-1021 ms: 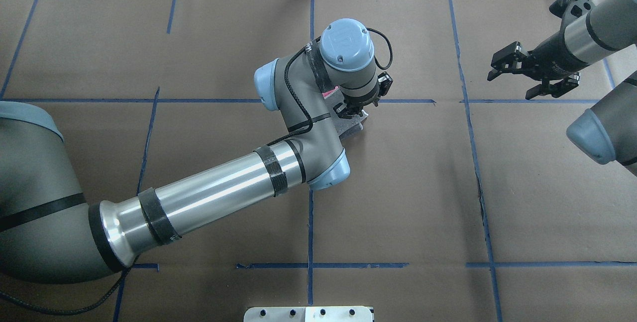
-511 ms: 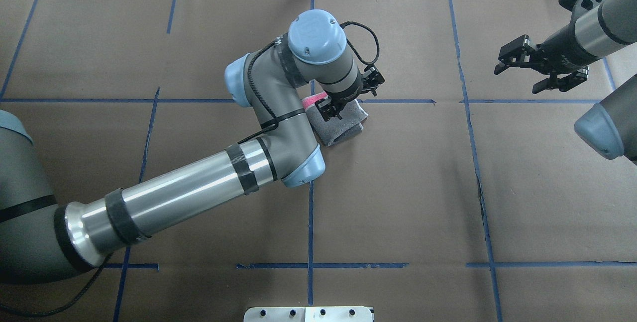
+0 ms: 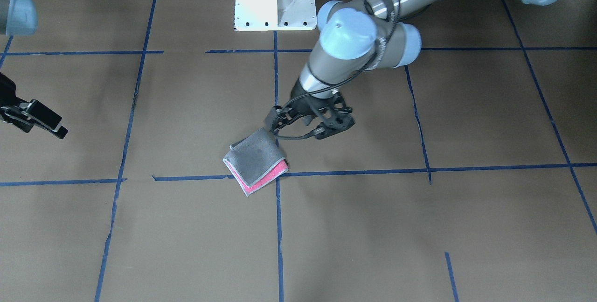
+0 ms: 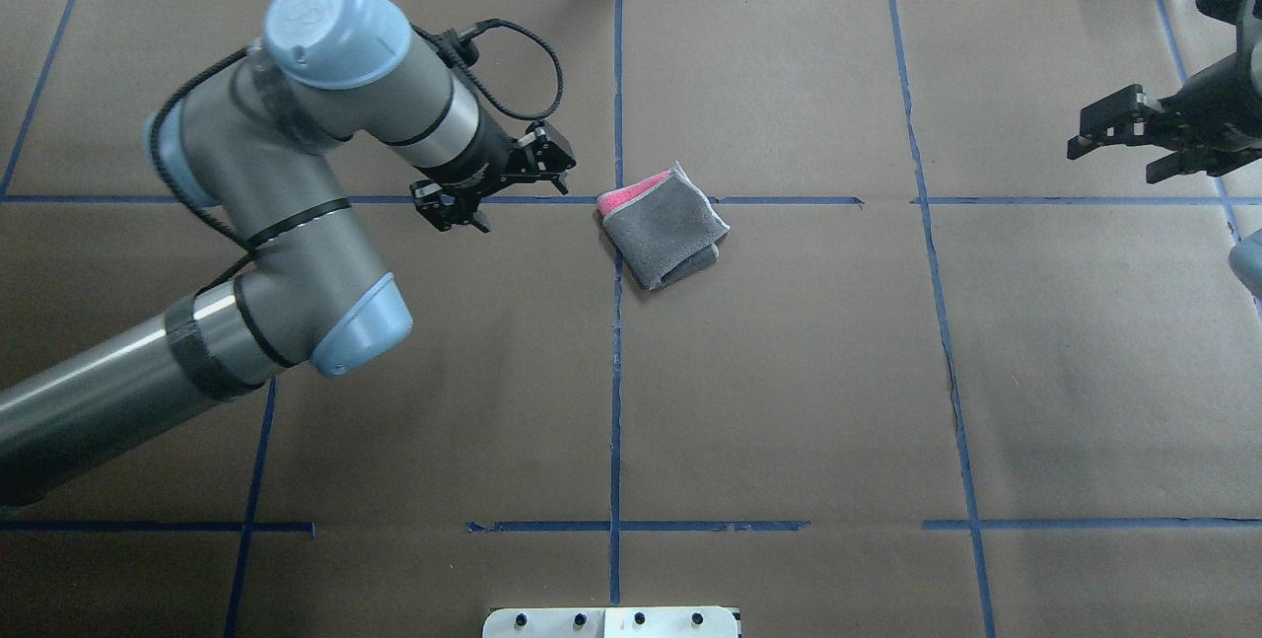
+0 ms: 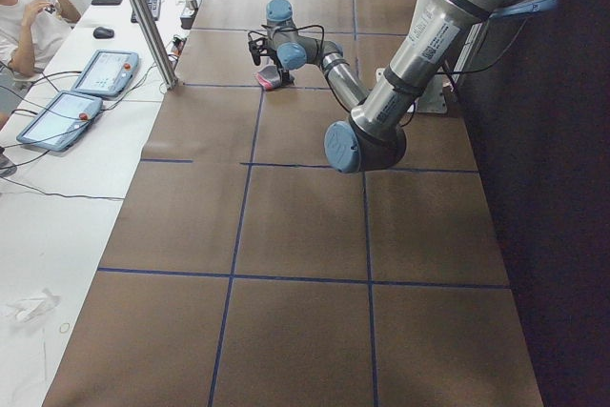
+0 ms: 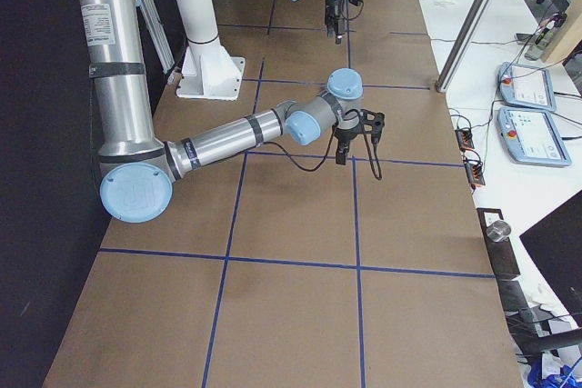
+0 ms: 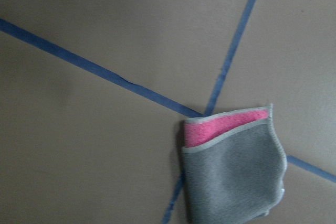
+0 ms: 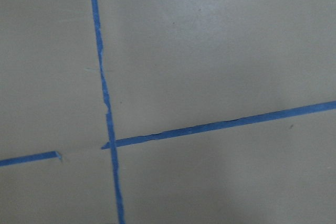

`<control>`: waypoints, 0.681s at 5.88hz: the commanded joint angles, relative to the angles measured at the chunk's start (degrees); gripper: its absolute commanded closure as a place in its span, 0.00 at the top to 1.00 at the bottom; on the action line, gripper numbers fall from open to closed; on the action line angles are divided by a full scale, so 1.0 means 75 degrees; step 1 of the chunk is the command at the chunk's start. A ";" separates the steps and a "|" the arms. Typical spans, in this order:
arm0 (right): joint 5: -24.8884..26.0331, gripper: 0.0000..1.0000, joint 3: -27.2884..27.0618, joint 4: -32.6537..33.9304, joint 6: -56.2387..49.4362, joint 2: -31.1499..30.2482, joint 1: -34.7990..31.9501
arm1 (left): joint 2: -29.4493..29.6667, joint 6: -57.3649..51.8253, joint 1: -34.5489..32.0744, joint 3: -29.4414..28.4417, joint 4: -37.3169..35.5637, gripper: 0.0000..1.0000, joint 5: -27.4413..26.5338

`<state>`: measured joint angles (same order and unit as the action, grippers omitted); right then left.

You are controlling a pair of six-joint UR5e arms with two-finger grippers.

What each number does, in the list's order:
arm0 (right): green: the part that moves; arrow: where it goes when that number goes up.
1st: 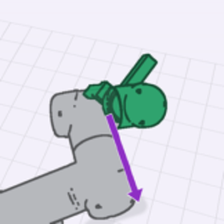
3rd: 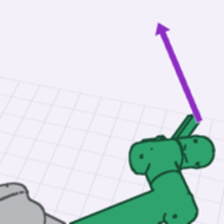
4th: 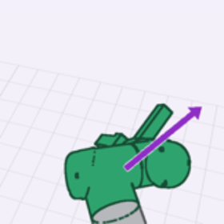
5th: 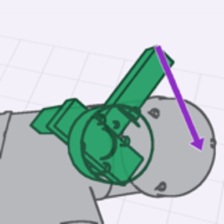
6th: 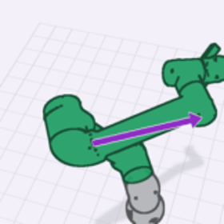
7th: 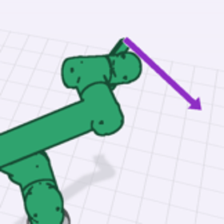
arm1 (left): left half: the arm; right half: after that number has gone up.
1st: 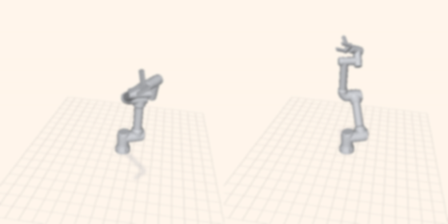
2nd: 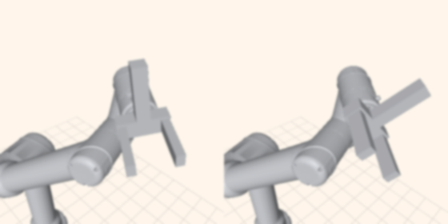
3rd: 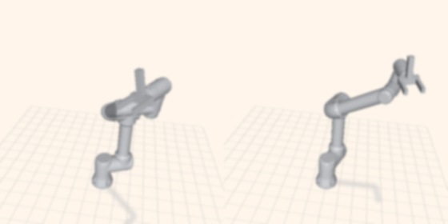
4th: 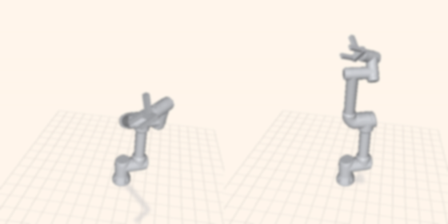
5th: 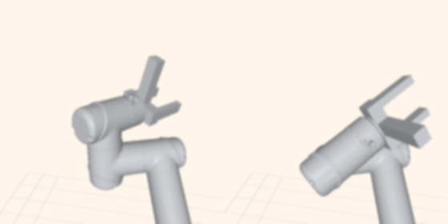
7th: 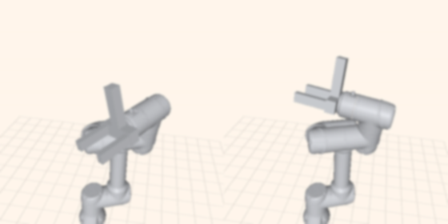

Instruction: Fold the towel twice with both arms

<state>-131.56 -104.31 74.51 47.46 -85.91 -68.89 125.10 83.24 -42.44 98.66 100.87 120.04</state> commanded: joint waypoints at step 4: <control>-0.0130 1.00 0.0010 0.3377 -0.6827 -0.0742 -0.2531 | -0.3891 -0.7521 -0.4306 0.1356 -0.1599 1.00 0.2075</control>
<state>-132.27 -104.31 97.22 2.11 -89.80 -85.53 99.99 38.70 -67.63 110.72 90.43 132.56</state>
